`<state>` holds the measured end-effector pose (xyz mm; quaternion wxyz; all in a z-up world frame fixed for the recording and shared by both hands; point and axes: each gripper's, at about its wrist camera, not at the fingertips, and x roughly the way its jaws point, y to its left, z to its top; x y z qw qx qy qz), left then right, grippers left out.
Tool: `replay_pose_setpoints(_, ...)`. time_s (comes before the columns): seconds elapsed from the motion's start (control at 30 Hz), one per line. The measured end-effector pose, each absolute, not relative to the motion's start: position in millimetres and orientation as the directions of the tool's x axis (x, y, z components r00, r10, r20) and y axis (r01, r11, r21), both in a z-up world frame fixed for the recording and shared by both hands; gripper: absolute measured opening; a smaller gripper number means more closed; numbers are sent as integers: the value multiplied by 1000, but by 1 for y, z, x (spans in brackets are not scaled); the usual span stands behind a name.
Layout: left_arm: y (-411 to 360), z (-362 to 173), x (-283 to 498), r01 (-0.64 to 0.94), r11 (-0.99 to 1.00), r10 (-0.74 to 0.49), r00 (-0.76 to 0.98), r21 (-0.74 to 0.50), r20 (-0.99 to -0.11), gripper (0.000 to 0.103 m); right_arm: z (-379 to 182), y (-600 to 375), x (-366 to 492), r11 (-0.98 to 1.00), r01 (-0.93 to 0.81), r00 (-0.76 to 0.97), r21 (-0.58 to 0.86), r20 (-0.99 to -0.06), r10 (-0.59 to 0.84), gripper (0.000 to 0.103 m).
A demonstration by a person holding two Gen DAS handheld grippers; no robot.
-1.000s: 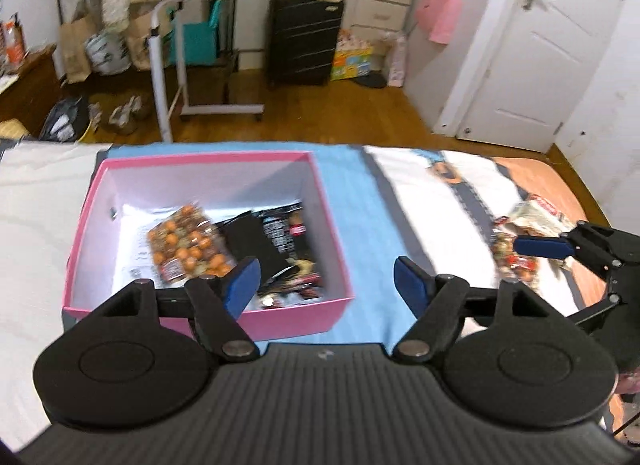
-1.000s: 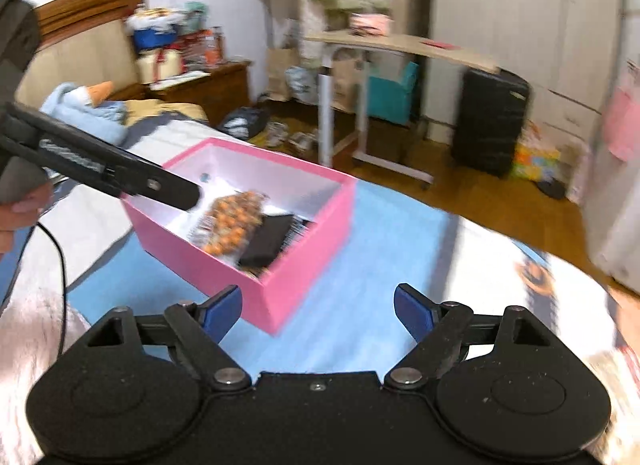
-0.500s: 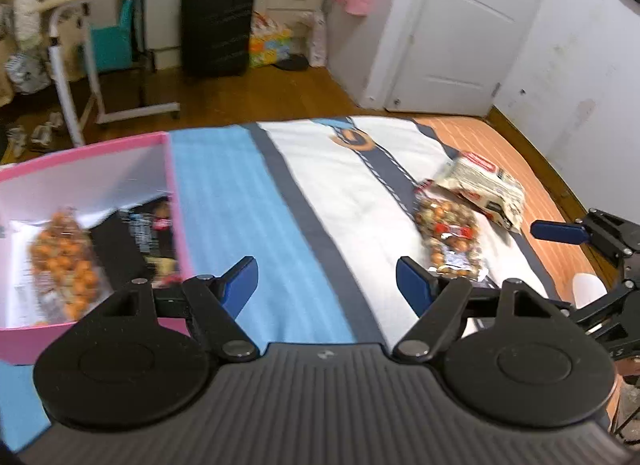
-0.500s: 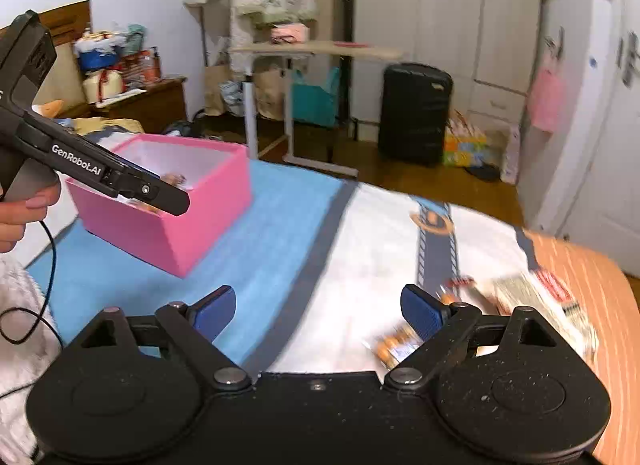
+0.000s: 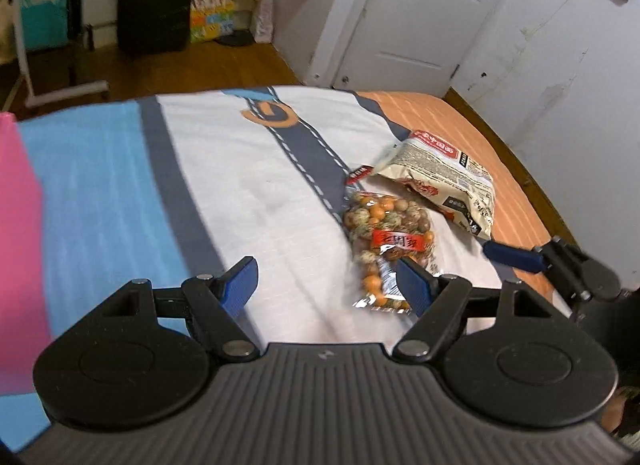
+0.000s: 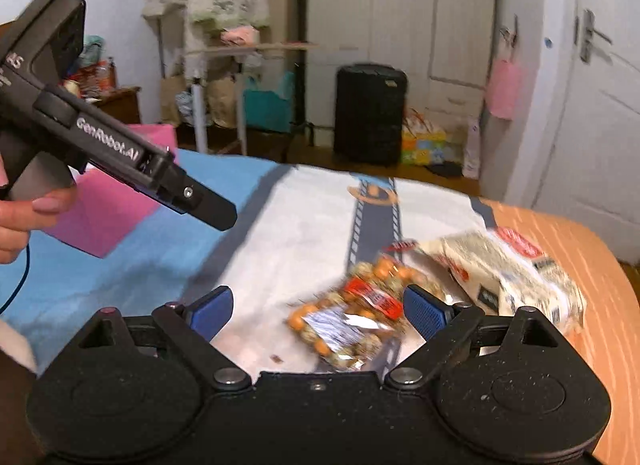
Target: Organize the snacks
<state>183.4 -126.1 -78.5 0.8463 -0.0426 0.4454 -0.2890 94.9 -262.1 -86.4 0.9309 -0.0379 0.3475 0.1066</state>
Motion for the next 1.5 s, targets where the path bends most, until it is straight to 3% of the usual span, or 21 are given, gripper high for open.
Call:
replay_pose_setpoints(0.17, -157, -104, 209, 461, 811, -547, 381, -360, -745, 74, -117, -275, 113, 987, -147, 664, 68, -733, 149, 99)
replay_pose_setpoints(0.37, -189, -138, 235, 453, 797, -566, 329, -400, -756, 73, -140, -293, 129, 966, -117, 635, 233, -730, 252, 99)
replay_pose_setpoints(0.47, -201, -153, 242, 444, 779, -588, 272, -442, -762, 64, -145, -294, 134, 959, -100, 617, 266, -740, 270, 100)
replay_pose_setpoints(0.6, -211, -155, 237, 486, 745, -618, 244, -457, -747, 55, -151, -289, 137, 960, -91, 625, 264, -735, 262, 103)
replay_pose_setpoints(0.9, -210, -157, 239, 482, 718, -649, 203, -502, -733, 55, -162, -285, 156, 961, -72, 642, 267, -725, 249, 103)
replay_pose_setpoints(1.07, -205, -157, 238, 448, 693, -680, 150, -564, -717, 59, -166, -257, 155, 992, -109, 635, 68, -762, 122, 103)
replay_pose_setpoints(1.37, -206, -147, 215, 465, 714, -652, 169, -523, -739, 59, -157, -258, 140, 996, -36, 668, 83, -739, 85, 89)
replay_pose_setpoints(1.5, -210, -139, 196, 492, 739, -609, 197, -460, -768, 59, -153, -254, 131, 995, -33, 673, 90, -734, 88, 89)
